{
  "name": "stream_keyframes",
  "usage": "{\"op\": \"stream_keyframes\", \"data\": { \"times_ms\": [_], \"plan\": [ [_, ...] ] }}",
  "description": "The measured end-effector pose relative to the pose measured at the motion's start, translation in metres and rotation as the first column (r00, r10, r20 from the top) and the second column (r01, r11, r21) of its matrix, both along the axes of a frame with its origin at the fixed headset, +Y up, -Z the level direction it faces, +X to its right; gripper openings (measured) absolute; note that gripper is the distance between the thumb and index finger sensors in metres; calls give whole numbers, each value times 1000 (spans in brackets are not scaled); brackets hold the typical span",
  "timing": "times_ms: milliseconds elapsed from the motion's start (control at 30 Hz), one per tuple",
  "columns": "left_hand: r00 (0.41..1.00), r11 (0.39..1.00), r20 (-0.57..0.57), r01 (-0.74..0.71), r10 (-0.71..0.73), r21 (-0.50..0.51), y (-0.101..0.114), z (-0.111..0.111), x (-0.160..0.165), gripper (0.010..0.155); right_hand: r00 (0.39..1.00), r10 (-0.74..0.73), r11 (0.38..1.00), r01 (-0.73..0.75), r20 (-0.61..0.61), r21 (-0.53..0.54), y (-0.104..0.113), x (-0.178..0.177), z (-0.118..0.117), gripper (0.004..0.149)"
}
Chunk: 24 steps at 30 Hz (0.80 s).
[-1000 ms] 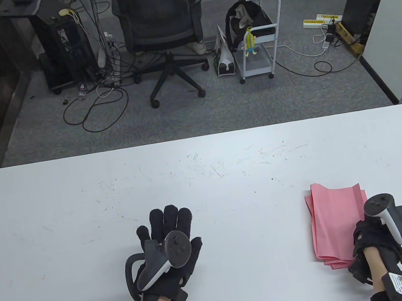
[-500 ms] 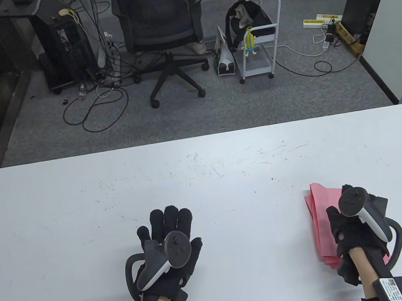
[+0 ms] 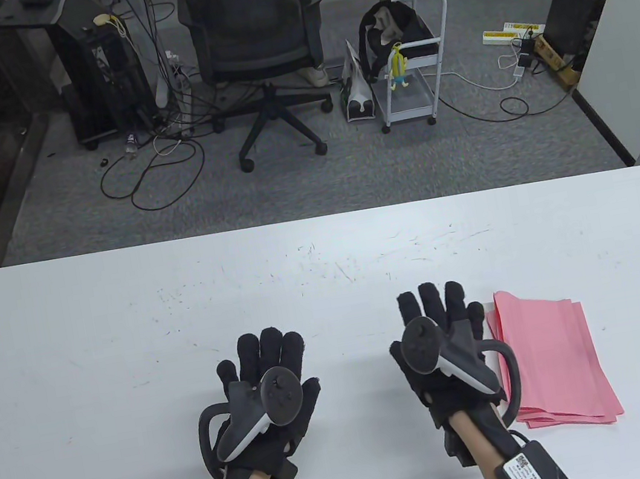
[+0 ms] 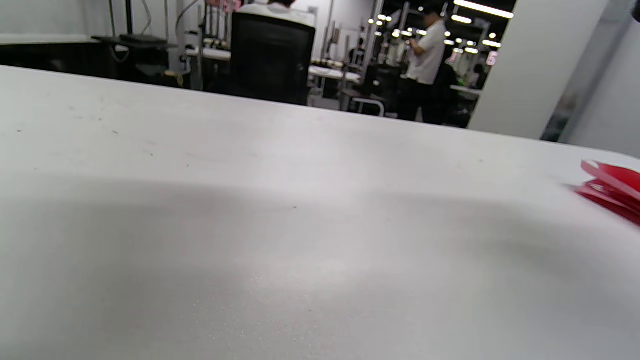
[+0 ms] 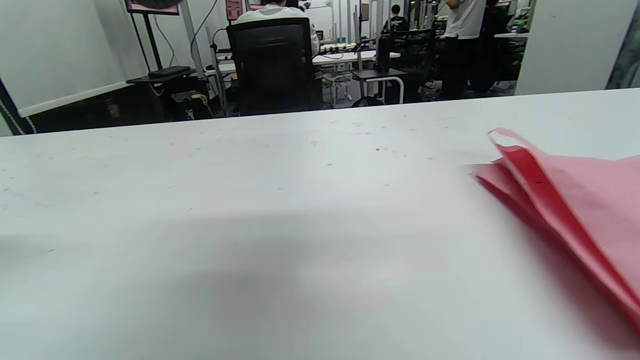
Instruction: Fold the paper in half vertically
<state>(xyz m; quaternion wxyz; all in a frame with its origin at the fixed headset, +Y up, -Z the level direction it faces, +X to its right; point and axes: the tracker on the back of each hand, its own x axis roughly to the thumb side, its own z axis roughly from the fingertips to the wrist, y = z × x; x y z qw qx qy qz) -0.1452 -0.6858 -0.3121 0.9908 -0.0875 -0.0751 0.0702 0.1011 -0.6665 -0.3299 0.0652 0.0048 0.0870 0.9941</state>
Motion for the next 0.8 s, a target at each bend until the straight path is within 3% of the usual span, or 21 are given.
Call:
{"op": "stream_keyframes", "data": {
  "times_ms": [167,333,367,800],
  "plan": [
    [1000,1000,-10,11,-11,7,0,0,-1,77,999,-22,999,20,-47,-49,-12,-31,1,76],
    [1000,1000,-13,5,-5,8,0,-1,-3,77,996,-73,997,70,-59,-42,-23,-39,1,74],
    [1000,1000,-11,5,-5,6,0,-1,-3,77,996,-59,996,54,-61,-77,-24,-39,0,74],
    [1000,1000,-4,13,-13,-2,-2,-2,0,77,997,-66,995,62,-41,-83,-32,-26,-2,73]
  ]
}}
